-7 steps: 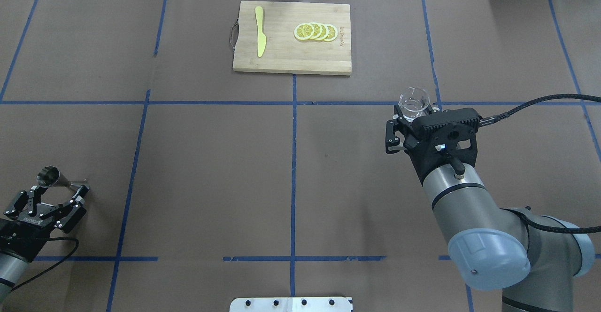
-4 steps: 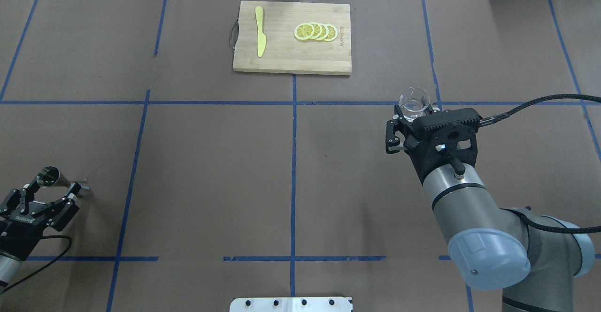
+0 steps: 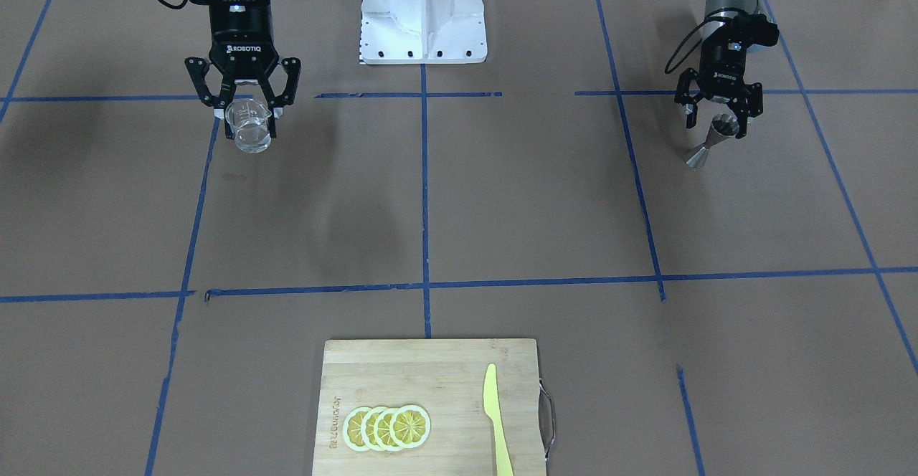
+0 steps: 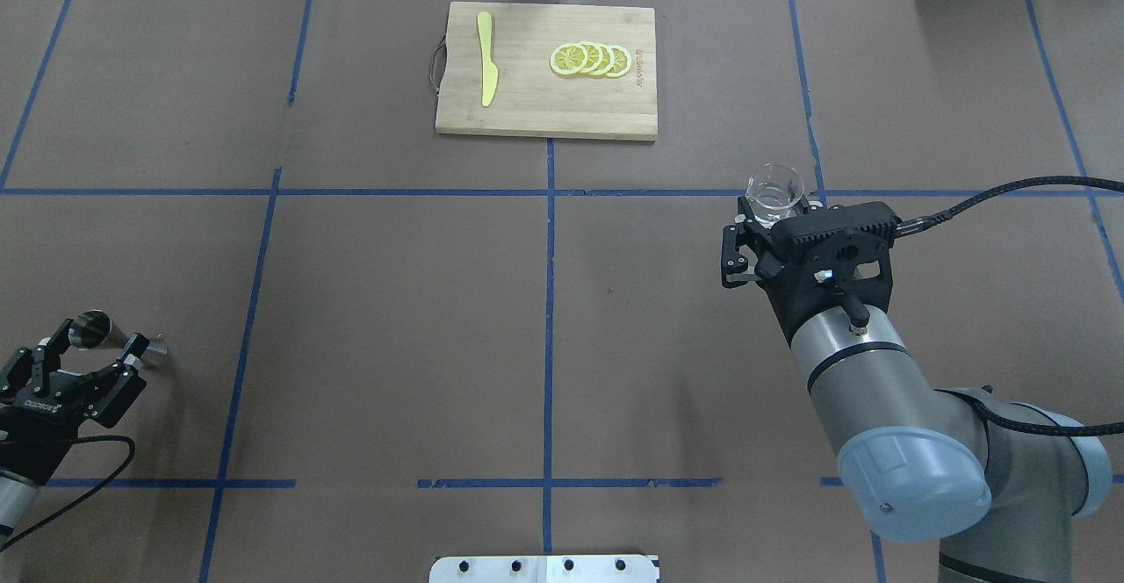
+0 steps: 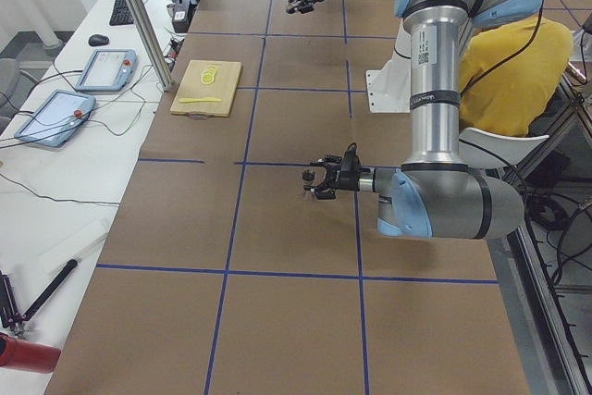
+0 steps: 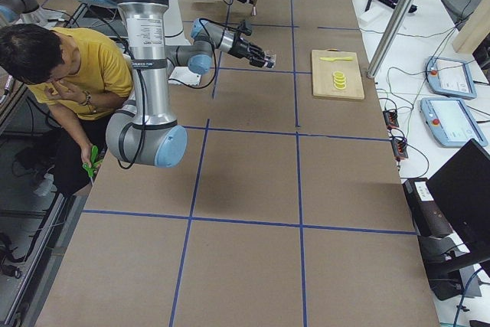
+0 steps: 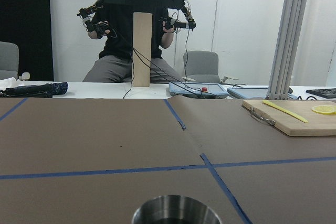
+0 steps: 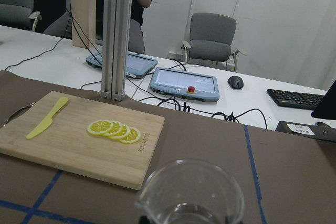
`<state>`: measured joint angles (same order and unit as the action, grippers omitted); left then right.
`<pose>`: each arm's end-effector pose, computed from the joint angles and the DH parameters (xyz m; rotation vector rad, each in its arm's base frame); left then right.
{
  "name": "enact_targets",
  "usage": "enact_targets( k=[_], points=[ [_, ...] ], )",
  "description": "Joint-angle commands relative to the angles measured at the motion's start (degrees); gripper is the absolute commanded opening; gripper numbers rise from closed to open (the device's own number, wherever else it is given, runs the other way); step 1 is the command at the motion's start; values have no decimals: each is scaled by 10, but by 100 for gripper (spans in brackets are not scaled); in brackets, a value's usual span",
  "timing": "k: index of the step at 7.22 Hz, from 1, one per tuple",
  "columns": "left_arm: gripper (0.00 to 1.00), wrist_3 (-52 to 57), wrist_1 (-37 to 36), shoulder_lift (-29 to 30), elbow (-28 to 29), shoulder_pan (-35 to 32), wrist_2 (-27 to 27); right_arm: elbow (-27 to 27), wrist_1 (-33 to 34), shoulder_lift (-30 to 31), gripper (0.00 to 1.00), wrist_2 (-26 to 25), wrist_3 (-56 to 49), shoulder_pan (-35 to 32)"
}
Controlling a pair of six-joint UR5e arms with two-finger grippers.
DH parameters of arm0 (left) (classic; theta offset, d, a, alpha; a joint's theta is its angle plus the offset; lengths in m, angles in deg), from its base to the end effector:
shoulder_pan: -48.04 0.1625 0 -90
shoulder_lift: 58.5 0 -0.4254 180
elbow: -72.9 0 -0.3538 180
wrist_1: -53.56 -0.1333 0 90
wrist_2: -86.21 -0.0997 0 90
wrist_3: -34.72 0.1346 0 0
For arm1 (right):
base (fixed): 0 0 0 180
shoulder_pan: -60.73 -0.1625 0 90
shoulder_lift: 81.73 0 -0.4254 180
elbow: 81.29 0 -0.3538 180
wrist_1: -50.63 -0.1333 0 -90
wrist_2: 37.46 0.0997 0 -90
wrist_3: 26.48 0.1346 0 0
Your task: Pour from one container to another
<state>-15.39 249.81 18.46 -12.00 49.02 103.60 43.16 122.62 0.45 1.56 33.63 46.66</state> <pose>0.2882 -0.2569 0.5888 1.3164 0.8658 -0.4111 -0.3716 -0.3384 0.3014 1.1030 -0.6021 0.2284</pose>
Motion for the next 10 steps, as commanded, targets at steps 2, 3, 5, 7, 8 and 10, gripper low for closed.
enact_targets(
  k=[2, 3, 5, 7, 8, 10],
  points=[
    [100, 9, 0, -34, -41, -1, 0, 0, 0, 0, 0, 0, 0, 0],
    [100, 19, 1, -34, -54, -2, 0, 0, 0, 0, 0, 0, 0, 0],
    [100, 134, 106, -34, -62, -3, 11, -1, 0, 1, 0, 0, 0, 0],
    [100, 141, 117, -35, -63, -66, 100, -1, 0, 1, 0, 0, 0, 0],
    [100, 143, 117, -35, -63, -117, 157, -1, 0, 1, 0, 0, 0, 0],
    [100, 144, 114, -34, -58, -215, 276, -2, 0, 1, 0, 0, 0, 0]
  ],
)
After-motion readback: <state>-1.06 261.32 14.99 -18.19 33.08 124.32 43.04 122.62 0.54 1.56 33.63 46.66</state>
